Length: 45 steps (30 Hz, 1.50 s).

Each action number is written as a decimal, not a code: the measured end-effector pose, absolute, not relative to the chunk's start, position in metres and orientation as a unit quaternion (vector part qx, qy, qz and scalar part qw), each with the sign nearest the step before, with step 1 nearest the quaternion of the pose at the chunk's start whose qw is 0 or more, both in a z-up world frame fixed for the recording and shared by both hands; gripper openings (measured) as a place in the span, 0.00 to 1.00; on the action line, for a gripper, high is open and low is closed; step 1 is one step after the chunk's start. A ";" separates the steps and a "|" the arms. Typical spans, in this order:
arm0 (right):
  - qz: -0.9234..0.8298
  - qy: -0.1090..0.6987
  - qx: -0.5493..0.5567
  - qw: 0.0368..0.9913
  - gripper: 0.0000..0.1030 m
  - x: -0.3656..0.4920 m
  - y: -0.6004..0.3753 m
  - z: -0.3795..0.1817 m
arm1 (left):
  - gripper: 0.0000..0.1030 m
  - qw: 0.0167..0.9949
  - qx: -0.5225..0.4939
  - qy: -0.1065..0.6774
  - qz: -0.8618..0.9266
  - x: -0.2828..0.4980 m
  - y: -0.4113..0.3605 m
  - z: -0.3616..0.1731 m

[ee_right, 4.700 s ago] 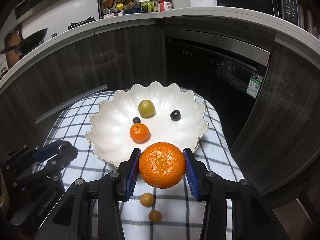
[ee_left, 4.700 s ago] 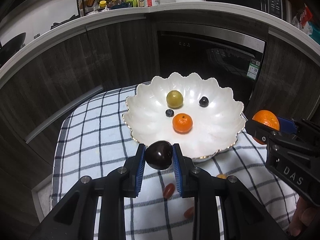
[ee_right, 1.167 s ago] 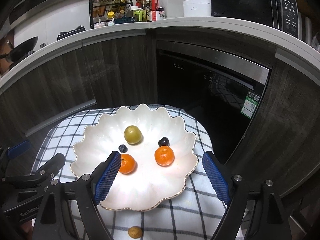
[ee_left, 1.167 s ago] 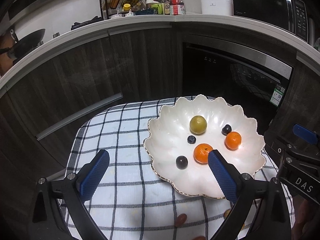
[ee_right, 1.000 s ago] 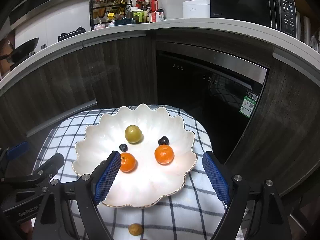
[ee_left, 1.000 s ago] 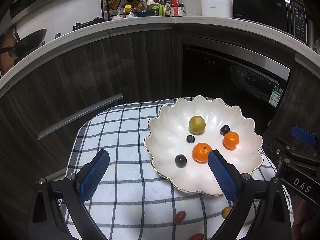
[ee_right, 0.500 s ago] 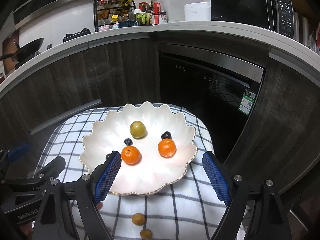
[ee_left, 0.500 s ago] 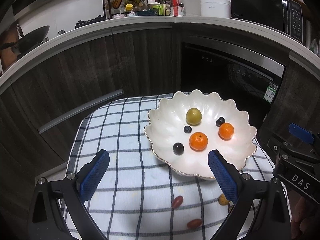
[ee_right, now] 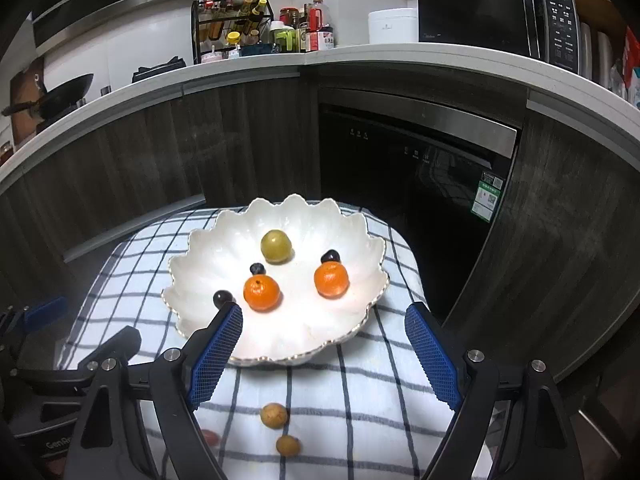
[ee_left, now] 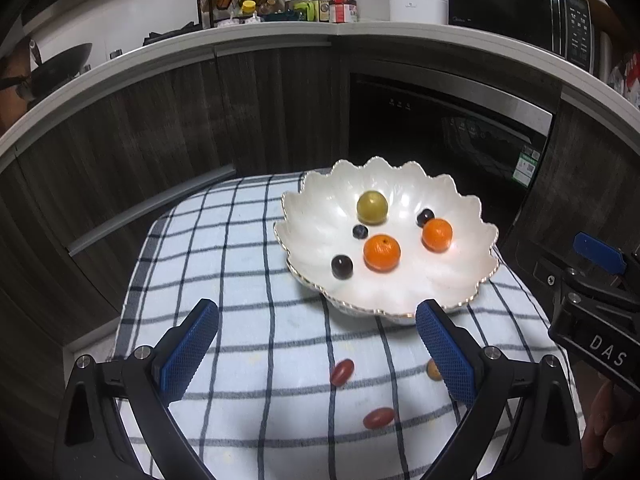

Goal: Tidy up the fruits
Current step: 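Withdraw both open tools from the bowl toward the red grapes and longans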

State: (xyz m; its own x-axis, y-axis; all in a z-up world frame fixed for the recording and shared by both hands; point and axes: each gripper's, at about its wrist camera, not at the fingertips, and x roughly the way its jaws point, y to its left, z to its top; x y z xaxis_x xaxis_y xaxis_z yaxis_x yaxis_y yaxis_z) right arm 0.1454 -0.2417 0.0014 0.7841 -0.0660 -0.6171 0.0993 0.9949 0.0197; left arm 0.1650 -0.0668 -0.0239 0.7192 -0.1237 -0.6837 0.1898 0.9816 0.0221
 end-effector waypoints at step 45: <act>0.005 0.396 0.008 0.918 0.68 0.106 -0.233 -0.083 | 0.79 0.908 0.087 0.381 -0.152 0.112 -0.092 -0.108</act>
State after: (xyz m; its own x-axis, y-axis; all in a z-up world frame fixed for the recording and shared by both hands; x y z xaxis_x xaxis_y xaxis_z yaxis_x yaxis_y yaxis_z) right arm 0.1062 -0.2331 -0.0827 0.6857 0.0157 -0.7277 -0.0024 0.9998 0.0192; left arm 0.1119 -0.0920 -0.1077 0.6626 -0.2102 -0.7189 0.3430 0.9384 0.0417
